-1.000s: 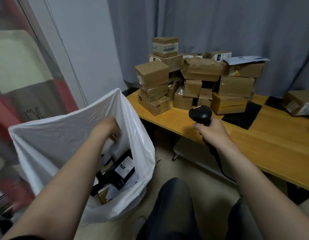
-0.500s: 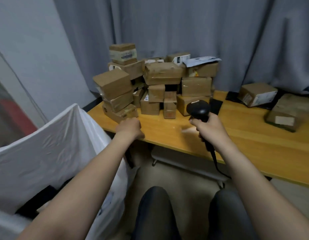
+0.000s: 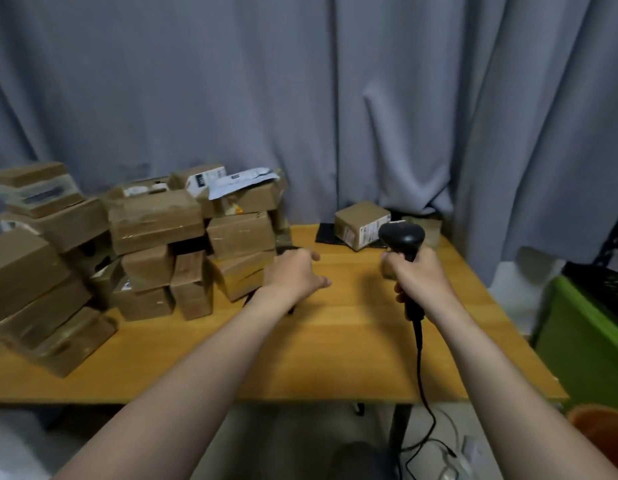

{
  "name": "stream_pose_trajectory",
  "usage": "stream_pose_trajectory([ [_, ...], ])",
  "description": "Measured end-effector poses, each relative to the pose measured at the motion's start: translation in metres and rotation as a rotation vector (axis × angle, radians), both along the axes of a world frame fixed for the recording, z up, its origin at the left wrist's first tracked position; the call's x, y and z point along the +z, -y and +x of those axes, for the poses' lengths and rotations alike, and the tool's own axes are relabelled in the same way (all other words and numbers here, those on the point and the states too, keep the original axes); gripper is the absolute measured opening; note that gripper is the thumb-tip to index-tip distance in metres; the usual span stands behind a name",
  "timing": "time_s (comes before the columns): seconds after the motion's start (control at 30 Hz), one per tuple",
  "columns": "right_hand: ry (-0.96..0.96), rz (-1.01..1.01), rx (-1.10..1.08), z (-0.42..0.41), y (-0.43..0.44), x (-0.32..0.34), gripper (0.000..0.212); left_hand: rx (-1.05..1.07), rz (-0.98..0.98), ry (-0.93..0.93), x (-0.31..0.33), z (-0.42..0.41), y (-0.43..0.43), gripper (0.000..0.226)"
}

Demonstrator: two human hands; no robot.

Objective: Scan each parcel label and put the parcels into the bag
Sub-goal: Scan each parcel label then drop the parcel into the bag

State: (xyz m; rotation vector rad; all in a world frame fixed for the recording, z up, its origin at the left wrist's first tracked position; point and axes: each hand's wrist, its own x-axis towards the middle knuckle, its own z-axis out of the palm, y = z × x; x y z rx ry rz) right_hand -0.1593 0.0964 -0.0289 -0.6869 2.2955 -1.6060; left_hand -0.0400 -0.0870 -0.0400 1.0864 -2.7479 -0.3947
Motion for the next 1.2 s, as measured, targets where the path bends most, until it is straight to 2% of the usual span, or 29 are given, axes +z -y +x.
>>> stream_pose_trajectory([
  [0.13,-0.007,0.025,-0.054,-0.058,0.002,-0.010,0.025,-0.064,0.046,0.035,-0.014,-0.072,-0.002,0.069],
  [0.3,-0.034,0.083,-0.093,-0.124,0.016,-0.034,0.010,-0.120,0.166,0.018,-0.036,-0.148,0.005,0.077],
  [0.6,-0.003,0.166,-0.123,-0.192,0.039,-0.079,0.015,-0.272,0.367,-0.084,-0.072,-0.227,0.008,0.102],
  [0.77,0.026,0.159,-0.132,-0.202,0.040,-0.087,0.028,-0.314,0.439,-0.099,-0.087,-0.234,0.006,0.095],
  [0.97,0.006,0.134,-0.086,-0.176,0.033,-0.085,0.020,-0.258,0.431,-0.171,-0.083,-0.201,0.001,0.090],
  [1.1,0.019,0.102,-0.075,-0.141,0.028,-0.077,0.024,-0.223,0.432,-0.110,-0.076,-0.154,-0.008,0.086],
  [1.2,0.023,0.134,-0.049,-0.108,0.024,-0.070,0.026,-0.151,0.392,-0.024,-0.072,-0.116,-0.017,0.095],
])
